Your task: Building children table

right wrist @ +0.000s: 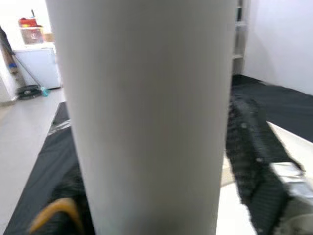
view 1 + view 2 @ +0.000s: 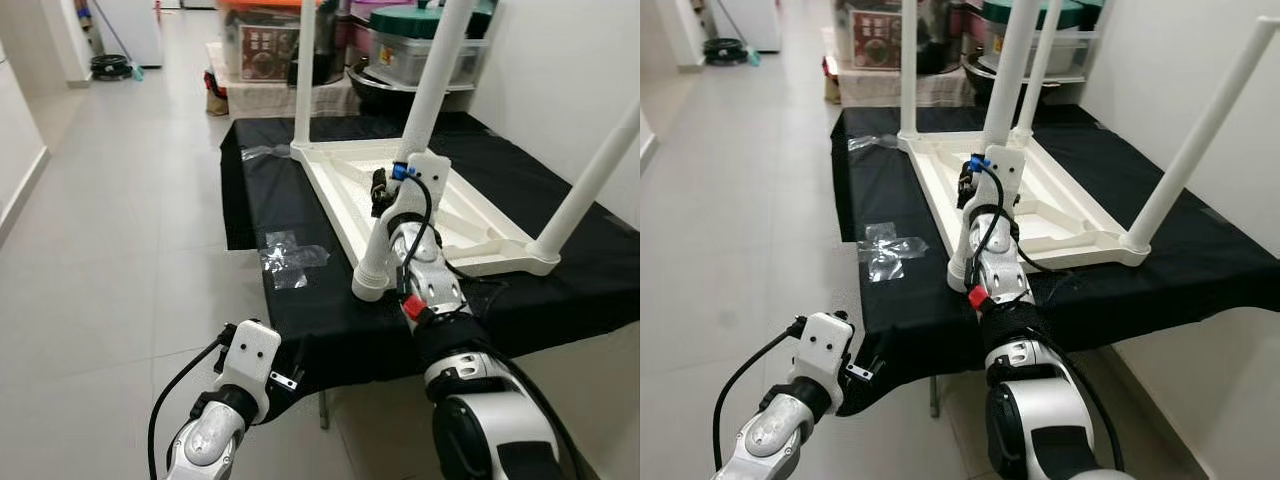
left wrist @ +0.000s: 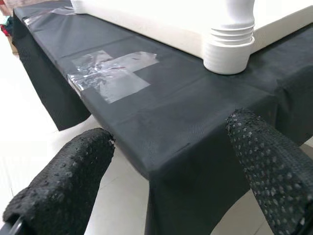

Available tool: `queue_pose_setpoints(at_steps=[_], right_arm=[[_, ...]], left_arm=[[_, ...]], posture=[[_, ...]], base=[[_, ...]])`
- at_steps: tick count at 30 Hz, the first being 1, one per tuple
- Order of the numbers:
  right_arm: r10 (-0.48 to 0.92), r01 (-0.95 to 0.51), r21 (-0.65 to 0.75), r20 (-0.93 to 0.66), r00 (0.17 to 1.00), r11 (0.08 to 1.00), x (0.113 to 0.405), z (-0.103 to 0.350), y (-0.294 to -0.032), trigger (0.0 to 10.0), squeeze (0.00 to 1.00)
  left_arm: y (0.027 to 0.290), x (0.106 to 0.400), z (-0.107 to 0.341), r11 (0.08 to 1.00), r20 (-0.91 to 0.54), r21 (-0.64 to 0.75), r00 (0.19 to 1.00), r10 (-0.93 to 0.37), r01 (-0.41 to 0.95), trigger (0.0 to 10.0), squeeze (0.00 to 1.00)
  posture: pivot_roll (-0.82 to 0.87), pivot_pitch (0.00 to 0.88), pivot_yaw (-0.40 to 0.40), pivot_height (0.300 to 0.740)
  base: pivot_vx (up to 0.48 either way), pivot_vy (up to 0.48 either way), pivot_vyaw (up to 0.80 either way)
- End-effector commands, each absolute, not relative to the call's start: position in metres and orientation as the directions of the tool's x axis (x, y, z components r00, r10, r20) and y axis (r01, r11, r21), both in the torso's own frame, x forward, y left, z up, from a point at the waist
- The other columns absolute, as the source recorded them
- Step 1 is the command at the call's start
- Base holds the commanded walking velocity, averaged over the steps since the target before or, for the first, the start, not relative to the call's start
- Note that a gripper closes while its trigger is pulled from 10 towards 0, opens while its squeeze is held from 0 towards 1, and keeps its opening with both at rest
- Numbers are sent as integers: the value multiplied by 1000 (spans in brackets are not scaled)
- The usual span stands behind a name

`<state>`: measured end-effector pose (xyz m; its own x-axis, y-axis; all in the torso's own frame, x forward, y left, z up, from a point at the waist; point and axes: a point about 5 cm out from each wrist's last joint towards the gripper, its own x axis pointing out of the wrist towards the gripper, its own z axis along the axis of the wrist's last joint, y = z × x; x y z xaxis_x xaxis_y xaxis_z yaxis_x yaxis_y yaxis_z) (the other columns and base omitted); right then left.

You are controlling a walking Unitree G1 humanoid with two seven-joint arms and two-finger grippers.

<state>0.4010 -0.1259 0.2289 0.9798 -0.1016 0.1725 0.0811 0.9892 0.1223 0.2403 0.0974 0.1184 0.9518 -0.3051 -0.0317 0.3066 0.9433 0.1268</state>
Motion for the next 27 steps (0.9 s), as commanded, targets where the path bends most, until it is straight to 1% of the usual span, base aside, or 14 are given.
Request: queue_pose_setpoints(at_steps=[1,2,3,5,6,7,8,10,11,13,15,17,20,27], right_arm=[[-107,84,141,165,980,986,402,224,-135,10000,576],[-53,26,159,167,984,987,402,222,-136,10000,0],[-53,26,159,167,984,987,402,222,-136,10000,0],[206,-238,222,159,965,945,404,217,-135,10000,0],[206,-238,222,159,965,945,404,217,-135,10000,0],[397,-429,270,167,902,862,403,216,-133,10000,0],[397,-429,270,167,902,862,403,216,-133,10000,0],[617,-646,279,195,762,710,397,219,-132,10000,0],[617,-646,279,195,762,710,397,219,-132,10000,0],[793,-812,234,196,577,534,388,224,-125,10000,0],[793,-812,234,196,577,534,388,224,-125,10000,0],[881,-896,206,193,432,394,383,230,-118,10000,0],[923,-935,143,170,345,324,382,236,-111,10000,0],[929,-942,65,151,336,330,389,250,-89,10000,0]], left_arm=[[98,240,114,944,-55,127,953,-299,304,10000,0],[98,240,114,944,-55,127,953,-299,304,10000,0],[98,240,114,944,-55,127,953,-299,304,10000,0],[97,240,113,944,-56,126,952,-300,304,10000,0],[97,240,113,944,-56,126,952,-300,304,10000,0],[97,240,113,944,-58,127,952,-300,305,10000,0],[97,240,113,944,-58,127,952,-300,305,10000,0],[97,240,112,943,-59,128,951,-302,307,10000,0],[97,240,112,943,-59,128,951,-302,307,10000,0],[97,239,112,943,-61,129,951,-302,308,10000,0],[97,239,112,943,-61,129,951,-302,308,10000,0],[96,239,111,943,-63,130,951,-302,308,10000,0],[96,239,112,943,-61,129,951,-302,307,10000,0],[96,237,111,943,-62,128,952,-301,307,10000,0]], posture=[[62,68,-103,740],[62,62,-104,740],[62,62,-104,740],[68,55,-106,740],[68,55,-106,740],[69,48,-107,740],[69,48,-107,740],[72,45,-107,740],[72,45,-107,740],[78,40,-111,740],[78,40,-111,740],[86,37,-117,740],[88,36,-117,740],[92,36,-119,740]], base=[[0,0,0],[0,0,0],[0,0,0],[0,0,0],[0,0,0],[0,0,0],[0,0,0],[0,0,0],[0,0,0],[0,0,0],[0,0,0],[0,0,0],[0,0,0],[0,0,0]])
